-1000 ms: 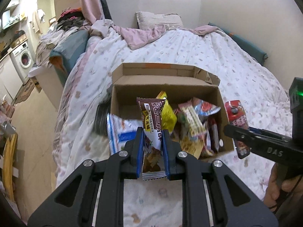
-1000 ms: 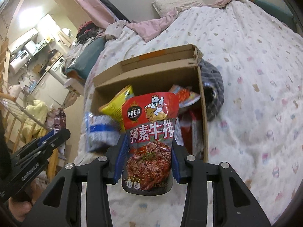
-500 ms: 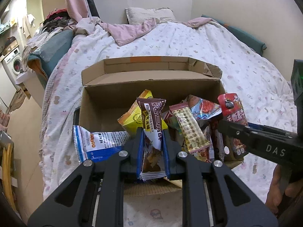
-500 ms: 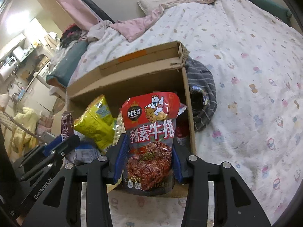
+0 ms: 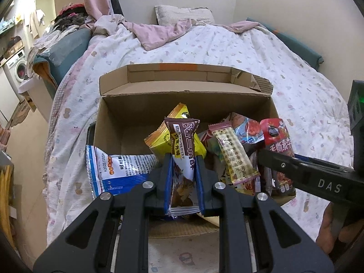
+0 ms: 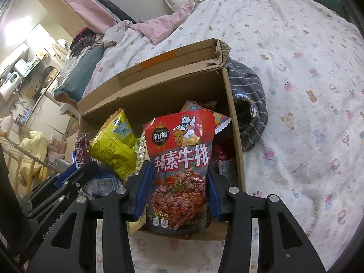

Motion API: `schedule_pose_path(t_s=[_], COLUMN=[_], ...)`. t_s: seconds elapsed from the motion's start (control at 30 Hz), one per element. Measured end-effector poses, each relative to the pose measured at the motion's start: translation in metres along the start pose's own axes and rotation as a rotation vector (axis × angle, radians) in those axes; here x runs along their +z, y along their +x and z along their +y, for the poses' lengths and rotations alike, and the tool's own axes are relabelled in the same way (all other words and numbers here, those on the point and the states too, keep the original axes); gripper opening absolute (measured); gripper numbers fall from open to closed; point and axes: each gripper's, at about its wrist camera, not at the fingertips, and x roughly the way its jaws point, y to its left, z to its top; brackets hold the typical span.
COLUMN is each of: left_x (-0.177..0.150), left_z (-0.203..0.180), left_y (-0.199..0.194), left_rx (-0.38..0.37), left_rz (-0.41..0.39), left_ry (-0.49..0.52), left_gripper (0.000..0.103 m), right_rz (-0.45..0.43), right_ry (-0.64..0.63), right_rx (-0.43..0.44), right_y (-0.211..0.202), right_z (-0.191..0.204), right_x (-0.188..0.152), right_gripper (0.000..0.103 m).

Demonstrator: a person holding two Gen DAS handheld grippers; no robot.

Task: Organize snacks
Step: 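Lower both snacks into the box and open both grippers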

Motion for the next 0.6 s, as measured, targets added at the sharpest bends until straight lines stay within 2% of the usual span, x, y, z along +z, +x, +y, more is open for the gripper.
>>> schedule_pose_path(t_s=[0.17,0.23,0.3,0.33,0.4,0.43,0.47,0.5,0.57,0.6], left_x=[-0.001,-0.002,-0.003,-0.003,-0.002,-0.002,-0.001,-0.001,-0.001,-0.001], left_z=[0.001,0.002,0.003,0.003,0.003,0.004,0.005,0.007,0.009,0.010], left_y=[0.001,0.002,0.001,0.001,-0.002,-0.004,-0.006,-0.009,-0.013,-0.016], left_rx=[-0.005,-0.025,-0.037,-0.034,-0.023,-0.015,-0.005,-0.002,-0.014,-0.012], left_rz=[0.015,0.029,0.028,0.025,0.016,0.007,-0.001,-0.010,-0.018,-0.022], left_ry=[-0.008,-0.012,-0.019,-0.018,-0.022,-0.032,-0.045,-0.060,-0.068,-0.064], left_gripper=[0.019,0.028,0.041,0.045,0.061,0.065,0.072,0.076,0.076,0.076], right_rz=[-0.003,-0.001,-0.003,-0.008,-0.016,-0.014,-0.016,-0.023,-0.051,-0.068], right_ry=[0.010,0.016,0.013,0.014,0.019,0.023,0.026,0.025,0.013,0.009], right_rx=[0.008,0.014,0.017,0.017,0.027,0.033,0.044,0.052,0.054,0.056], right_y=[0.001,0.001,0.000,-0.001,-0.004,-0.004,-0.006,-0.008,-0.016,-0.019], right_z=[-0.001,-0.001,-0.001,-0.001,-0.001,-0.001,-0.001,0.000,0.003,0.004], right_x=[-0.001,-0.001,-0.001,-0.001,0.000,0.000,0.001,0.001,0.001,0.001], right_gripper=[0.052,0.054,0.056,0.060,0.065,0.069,0.078,0.082,0.097,0.098])
